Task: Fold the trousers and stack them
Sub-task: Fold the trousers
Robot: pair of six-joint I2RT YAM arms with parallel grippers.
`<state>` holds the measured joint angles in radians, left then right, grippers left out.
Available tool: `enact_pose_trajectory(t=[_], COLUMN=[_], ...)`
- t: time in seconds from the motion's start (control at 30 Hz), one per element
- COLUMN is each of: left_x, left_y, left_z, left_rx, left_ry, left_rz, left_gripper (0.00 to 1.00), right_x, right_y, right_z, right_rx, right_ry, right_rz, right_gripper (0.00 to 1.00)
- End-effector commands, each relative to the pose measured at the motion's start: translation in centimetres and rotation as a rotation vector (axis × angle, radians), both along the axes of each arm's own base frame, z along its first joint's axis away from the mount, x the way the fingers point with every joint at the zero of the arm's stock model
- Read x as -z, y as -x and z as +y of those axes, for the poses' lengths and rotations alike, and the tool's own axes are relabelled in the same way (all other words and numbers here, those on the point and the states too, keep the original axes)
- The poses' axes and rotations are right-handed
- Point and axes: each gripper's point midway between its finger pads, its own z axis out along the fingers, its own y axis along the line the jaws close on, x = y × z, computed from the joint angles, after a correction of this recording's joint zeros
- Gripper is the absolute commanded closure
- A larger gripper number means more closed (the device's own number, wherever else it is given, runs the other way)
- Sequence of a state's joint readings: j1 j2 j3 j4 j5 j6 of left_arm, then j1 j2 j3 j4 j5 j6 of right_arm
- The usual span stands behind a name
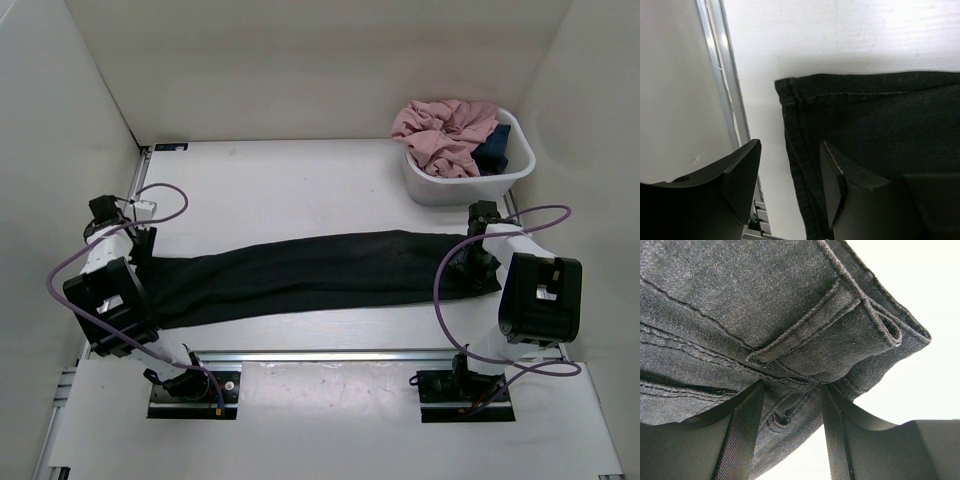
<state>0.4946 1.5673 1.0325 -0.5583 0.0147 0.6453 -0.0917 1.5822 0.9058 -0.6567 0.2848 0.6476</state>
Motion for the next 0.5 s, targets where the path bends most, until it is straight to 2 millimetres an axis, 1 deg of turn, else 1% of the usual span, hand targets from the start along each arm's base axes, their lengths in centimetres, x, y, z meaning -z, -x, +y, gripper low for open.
enact_pose_trajectory(t=[0.0, 0.03, 0.07, 0.13, 0.17, 0.2, 0.27, 0.3, 0.37, 0.43, 0.47], left_x=[1.9, 2.7, 2.5, 3.8, 3.8, 4.2, 4.5, 4.5, 4.5, 4.3, 3.9], left_y=[1.5, 1.9, 1.5, 1.9, 1.5, 1.6, 1.2, 1.4, 1.0, 0.7, 0.2], left_z=[0.0, -0.2, 0.2, 0.0, 0.2, 0.3, 0.7, 0.9, 1.3, 1.4, 1.7], left_rx=[-0.04, -0.04, -0.045, -0.044, -0.044, -0.048, -0.061, -0.067, -0.072, -0.072, -0.073], left_ry=[0.007, 0.016, -0.004, 0.015, 0.012, 0.01, 0.009, -0.002, -0.017, -0.021, -0.03], left_rz=[0.061, 0.079, 0.059, 0.095, 0.088, 0.103, 0.112, 0.118, 0.107, 0.098, 0.081], left_gripper=[0.39, 0.39, 0.39, 0.39, 0.39, 0.39, 0.39, 0.39, 0.39, 0.41, 0.41], right_x=[0.7, 0.7, 0.7, 0.9, 0.9, 0.9, 0.9, 0.9, 1.1, 1.1, 1.1], right_y=[2.1, 2.1, 2.1, 2.5, 2.5, 2.5, 2.5, 2.5, 2.8, 2.8, 2.8], right_z=[0.0, 0.0, -0.1, 0.0, 0.0, 0.0, 0.0, 0.0, 0.0, -0.2, -0.2], right_rx=[-0.011, -0.011, -0.02, -0.02, -0.02, -0.02, -0.02, -0.02, -0.02, -0.019, -0.019], right_ry=[0.0, 0.0, 0.001, 0.0, 0.0, 0.0, 0.0, 0.0, -0.001, 0.008, 0.008], right_rz=[0.067, 0.067, 0.069, 0.078, 0.078, 0.078, 0.078, 0.078, 0.087, 0.088, 0.088], right_gripper=[0.46, 0.46, 0.46, 0.46, 0.46, 0.46, 0.46, 0.46, 0.46, 0.46, 0.46])
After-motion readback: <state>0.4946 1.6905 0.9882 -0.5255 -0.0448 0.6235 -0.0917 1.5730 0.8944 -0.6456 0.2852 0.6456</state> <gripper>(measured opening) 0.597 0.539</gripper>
